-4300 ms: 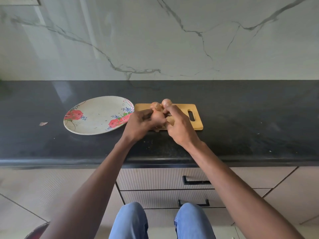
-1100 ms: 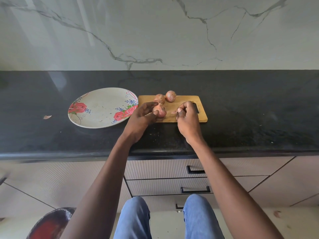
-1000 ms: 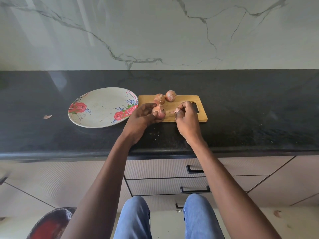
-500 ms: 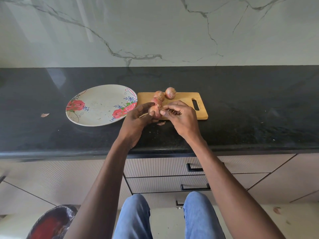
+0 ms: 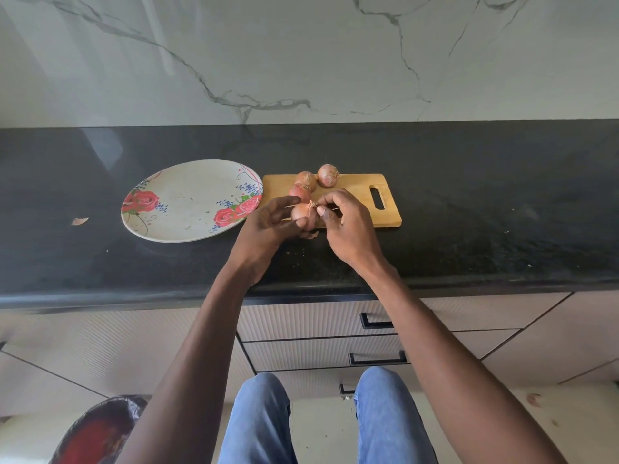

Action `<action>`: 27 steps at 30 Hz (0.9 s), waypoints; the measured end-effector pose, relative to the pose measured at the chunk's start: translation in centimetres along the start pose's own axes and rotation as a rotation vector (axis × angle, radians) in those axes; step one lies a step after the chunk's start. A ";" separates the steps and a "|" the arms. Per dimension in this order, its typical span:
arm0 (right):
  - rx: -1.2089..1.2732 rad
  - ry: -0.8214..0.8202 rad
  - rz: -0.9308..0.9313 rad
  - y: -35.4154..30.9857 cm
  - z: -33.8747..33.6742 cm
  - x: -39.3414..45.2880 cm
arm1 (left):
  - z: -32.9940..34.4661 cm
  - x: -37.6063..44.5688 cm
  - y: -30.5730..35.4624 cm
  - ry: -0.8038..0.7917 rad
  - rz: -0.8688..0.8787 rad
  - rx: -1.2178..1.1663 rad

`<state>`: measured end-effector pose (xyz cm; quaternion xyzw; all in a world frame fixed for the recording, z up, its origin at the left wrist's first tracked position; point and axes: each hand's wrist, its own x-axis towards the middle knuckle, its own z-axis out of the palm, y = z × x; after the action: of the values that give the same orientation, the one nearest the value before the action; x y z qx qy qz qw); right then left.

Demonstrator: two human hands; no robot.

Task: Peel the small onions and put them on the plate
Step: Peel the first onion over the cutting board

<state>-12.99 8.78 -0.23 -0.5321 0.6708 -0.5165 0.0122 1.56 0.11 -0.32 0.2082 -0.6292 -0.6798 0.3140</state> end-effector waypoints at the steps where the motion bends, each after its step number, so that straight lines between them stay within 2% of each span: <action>1: 0.003 -0.014 0.016 0.0 0.0 0.0 | 0.0 0.0 0.0 0.002 -0.011 -0.016; 7: 0.002 -0.052 0.076 -0.2 -0.2 -0.1 | -0.1 0.2 -0.1 0.021 -0.045 -0.016; 11: 0.044 -0.064 0.097 -0.4 -0.4 -0.1 | -0.1 0.1 0.1 0.027 -0.009 0.063; 15: 0.075 -0.054 0.115 -0.5 -0.4 -0.1 | 0.0 0.1 0.1 0.059 -0.043 -0.062; 27: 0.215 -0.032 0.212 0.0 -0.3 0.0 | 0.3 0.1 0.8 0.078 -0.078 -0.081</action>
<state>-13.19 9.04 -0.11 -0.4621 0.6637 -0.5727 0.1345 1.44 0.25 0.54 0.2460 -0.5798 -0.7078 0.3199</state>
